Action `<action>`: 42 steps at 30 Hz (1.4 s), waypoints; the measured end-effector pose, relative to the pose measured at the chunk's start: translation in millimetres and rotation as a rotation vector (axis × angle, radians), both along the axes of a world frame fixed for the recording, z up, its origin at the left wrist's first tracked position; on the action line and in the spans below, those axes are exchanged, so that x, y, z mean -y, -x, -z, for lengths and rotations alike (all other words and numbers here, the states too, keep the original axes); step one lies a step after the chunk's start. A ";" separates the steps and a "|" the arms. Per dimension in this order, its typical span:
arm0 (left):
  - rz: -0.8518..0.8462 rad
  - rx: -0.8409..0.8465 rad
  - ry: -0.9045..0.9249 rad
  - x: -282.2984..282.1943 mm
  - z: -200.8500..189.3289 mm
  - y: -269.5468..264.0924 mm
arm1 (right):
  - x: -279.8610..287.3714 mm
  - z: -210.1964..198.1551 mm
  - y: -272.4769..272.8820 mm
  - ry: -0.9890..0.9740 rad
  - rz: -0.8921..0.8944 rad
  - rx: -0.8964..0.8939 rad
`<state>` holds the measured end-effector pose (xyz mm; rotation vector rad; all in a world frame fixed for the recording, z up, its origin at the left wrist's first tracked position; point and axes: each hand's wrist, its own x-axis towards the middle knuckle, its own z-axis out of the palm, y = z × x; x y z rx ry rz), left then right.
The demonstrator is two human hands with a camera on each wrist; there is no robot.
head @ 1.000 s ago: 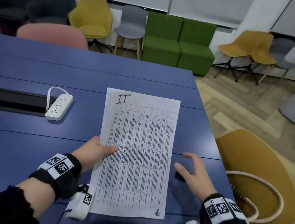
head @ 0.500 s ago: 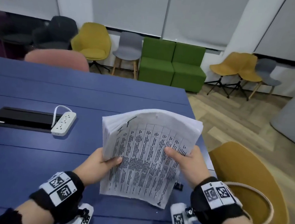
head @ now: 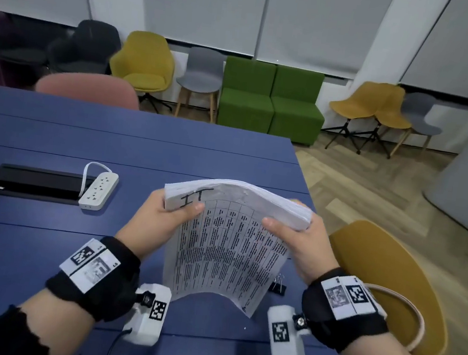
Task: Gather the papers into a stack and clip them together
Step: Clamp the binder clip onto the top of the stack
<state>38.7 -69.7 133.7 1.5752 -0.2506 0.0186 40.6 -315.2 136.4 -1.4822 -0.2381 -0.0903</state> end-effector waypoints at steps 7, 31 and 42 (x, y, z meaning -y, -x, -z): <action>-0.048 0.120 -0.003 2.9 -23.3 -0.2 | -5.2 -19.4 0.7 0.045 0.096 0.075; -0.090 0.155 -0.067 1.7 -21.1 1.6 | 2.5 -22.5 -3.6 0.304 0.118 0.145; -0.008 0.098 -0.124 -5.1 -35.2 2.2 | -1.9 -71.8 -5.5 0.900 0.006 0.295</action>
